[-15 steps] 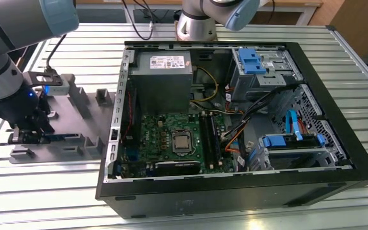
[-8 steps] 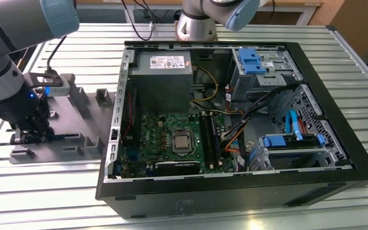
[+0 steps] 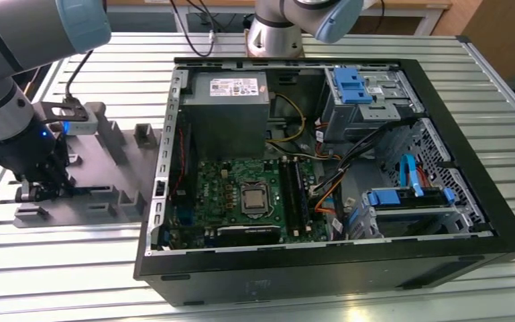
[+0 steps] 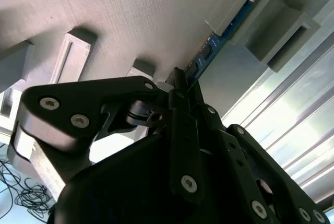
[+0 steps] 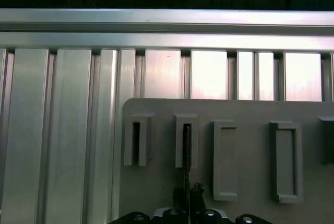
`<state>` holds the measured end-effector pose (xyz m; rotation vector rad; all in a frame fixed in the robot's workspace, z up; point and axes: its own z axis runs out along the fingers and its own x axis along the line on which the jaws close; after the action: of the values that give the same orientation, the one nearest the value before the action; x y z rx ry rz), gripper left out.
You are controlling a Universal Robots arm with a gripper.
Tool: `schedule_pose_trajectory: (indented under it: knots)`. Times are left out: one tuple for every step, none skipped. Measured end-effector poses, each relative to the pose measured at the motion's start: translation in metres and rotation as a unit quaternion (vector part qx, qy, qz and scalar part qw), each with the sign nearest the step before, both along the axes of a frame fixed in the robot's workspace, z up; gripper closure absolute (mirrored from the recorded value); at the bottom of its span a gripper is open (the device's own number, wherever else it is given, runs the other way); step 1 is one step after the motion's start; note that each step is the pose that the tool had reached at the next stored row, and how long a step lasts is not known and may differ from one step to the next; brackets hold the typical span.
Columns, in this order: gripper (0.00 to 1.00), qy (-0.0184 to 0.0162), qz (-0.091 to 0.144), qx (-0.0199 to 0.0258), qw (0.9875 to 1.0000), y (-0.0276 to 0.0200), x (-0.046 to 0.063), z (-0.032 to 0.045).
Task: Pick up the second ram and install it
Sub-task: 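Pick up the second ram and move it above second insertion slot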
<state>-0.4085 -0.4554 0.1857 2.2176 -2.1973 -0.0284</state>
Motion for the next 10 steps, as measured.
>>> schedule_pose_trajectory:
  knots:
    - [0.82, 0.0, 0.0, 0.0, 1.0, 0.0, 0.0, 0.0]
    - [0.82, 0.0, 0.0, 0.0, 1.0, 0.0, 0.0, 0.0001]
    - [0.82, 0.0, 0.0, 0.0, 1.0, 0.0, 0.0, 0.0005]
    - [0.82, 0.0001, 0.0, 0.0, 1.0, 0.0, 0.0, 0.0011]
    - [0.82, 0.0, 0.0, 0.0, 1.0, 0.0, 0.0, 0.0015]
    - [0.82, 0.0, 0.0, 0.0, 1.0, 0.0, 0.0, 0.0022]
    - [0.82, 0.0, 0.0, 0.0, 1.0, 0.0, 0.0, 0.003]
    - [0.82, 0.0, 0.0, 0.0, 1.0, 0.0, 0.0, 0.0036]
    - [0.82, 0.0, 0.0, 0.0, 1.0, 0.0, 0.0, 0.0043]
    - [0.82, 0.0, 0.0, 0.0, 1.0, 0.0, 0.0, 0.005]
